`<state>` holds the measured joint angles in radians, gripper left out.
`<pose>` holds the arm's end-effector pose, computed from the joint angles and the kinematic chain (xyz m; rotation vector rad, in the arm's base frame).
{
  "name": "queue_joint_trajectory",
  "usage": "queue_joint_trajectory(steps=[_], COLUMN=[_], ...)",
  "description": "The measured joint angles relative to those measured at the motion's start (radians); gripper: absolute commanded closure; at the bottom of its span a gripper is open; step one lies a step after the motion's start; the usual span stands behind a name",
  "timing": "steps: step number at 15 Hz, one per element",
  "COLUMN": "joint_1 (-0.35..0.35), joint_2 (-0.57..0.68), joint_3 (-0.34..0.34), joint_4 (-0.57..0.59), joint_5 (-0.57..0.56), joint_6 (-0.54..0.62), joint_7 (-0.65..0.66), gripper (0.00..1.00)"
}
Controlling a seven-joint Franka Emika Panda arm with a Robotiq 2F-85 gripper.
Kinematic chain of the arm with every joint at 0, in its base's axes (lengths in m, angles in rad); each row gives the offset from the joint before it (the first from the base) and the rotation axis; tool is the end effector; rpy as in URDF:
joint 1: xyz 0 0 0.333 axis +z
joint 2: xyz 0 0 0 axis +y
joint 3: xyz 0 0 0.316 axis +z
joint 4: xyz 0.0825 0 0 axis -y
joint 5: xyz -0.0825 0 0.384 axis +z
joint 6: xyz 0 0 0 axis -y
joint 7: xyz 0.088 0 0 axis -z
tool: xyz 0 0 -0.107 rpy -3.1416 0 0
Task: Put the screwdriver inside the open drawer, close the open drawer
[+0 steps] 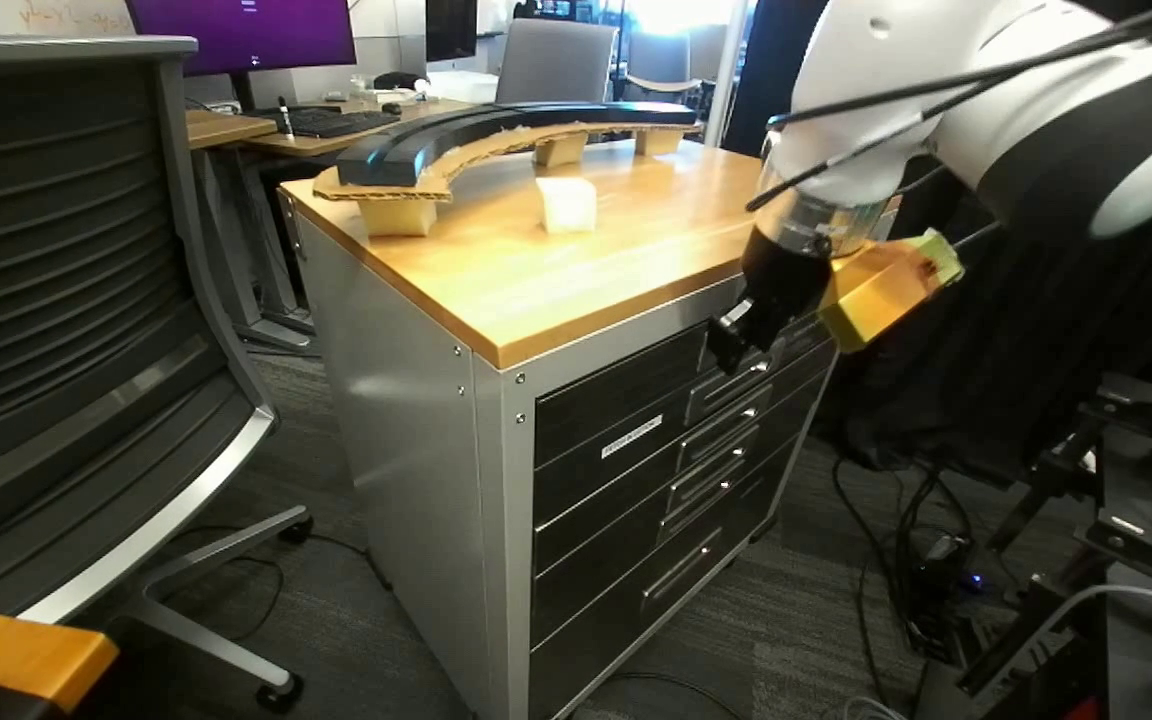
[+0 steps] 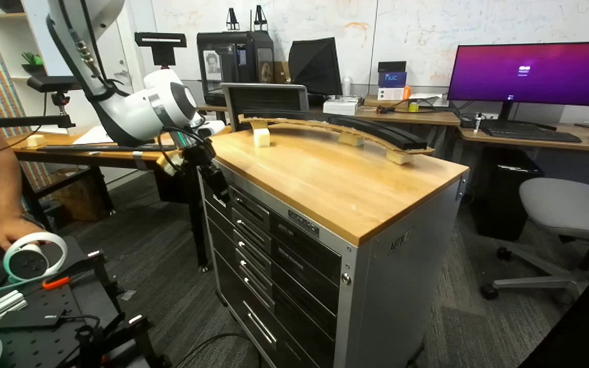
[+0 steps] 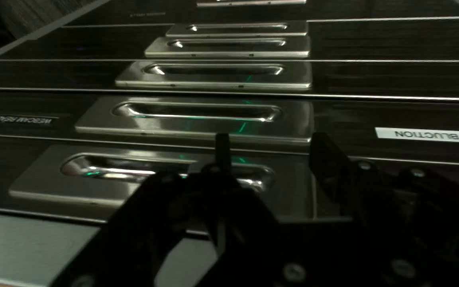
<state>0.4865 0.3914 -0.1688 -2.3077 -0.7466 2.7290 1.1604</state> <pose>0.4856 0.1829 0.1746 2.8502 -0.2023 0.3703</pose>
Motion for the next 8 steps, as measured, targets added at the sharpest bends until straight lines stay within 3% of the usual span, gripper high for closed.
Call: queue_joint_trajectory(steps=[2,5,8], joint_1=[-0.105,-0.243,-0.272], joint_2=[-0.105,-0.241,-0.361], joint_3=[0.122,0.300,0.354], joint_4=[-0.057,-0.095,-0.072], joint_5=[0.143,0.396,0.624], joint_6=[-0.036,-0.116,-0.245], joint_7=[-0.146,-0.379,-0.575], gripper=[0.01,0.00,0.00])
